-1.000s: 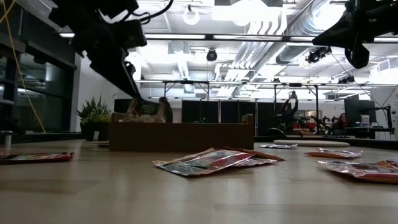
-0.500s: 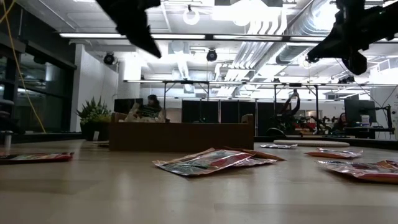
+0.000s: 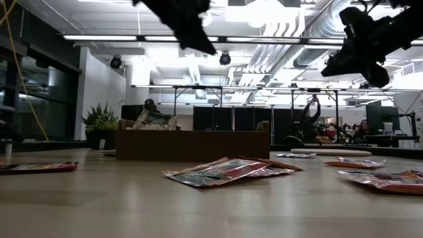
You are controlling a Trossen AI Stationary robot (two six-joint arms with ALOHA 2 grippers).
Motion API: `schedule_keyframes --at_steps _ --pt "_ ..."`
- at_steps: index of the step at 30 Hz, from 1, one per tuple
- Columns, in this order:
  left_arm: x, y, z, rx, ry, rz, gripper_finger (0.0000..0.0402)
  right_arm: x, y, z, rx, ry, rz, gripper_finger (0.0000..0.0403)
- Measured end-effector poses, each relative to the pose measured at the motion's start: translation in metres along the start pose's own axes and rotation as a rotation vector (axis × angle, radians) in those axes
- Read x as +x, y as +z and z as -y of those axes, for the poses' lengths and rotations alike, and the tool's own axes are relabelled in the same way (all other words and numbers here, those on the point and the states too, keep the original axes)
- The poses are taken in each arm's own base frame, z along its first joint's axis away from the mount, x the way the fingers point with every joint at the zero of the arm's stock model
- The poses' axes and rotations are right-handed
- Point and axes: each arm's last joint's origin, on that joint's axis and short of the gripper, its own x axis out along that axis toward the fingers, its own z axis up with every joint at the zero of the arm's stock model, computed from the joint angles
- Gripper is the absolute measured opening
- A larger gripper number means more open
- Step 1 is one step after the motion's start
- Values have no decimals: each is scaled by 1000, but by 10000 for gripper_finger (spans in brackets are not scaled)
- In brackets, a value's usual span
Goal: Pick & Place Tea
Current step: Put the red tea bag into the middle section of the brown wooden organizer
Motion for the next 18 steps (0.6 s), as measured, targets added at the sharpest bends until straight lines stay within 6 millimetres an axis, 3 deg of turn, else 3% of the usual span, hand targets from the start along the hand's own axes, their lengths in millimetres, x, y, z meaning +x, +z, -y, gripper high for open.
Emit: schedule_keyframes --at_steps 11,18 --pt "76 41 -12 46 -207 27 1 13 -6 1 171 -142 15 0" --pt "111 42 -13 15 -315 -62 0 28 -13 5 242 -223 -71 0"
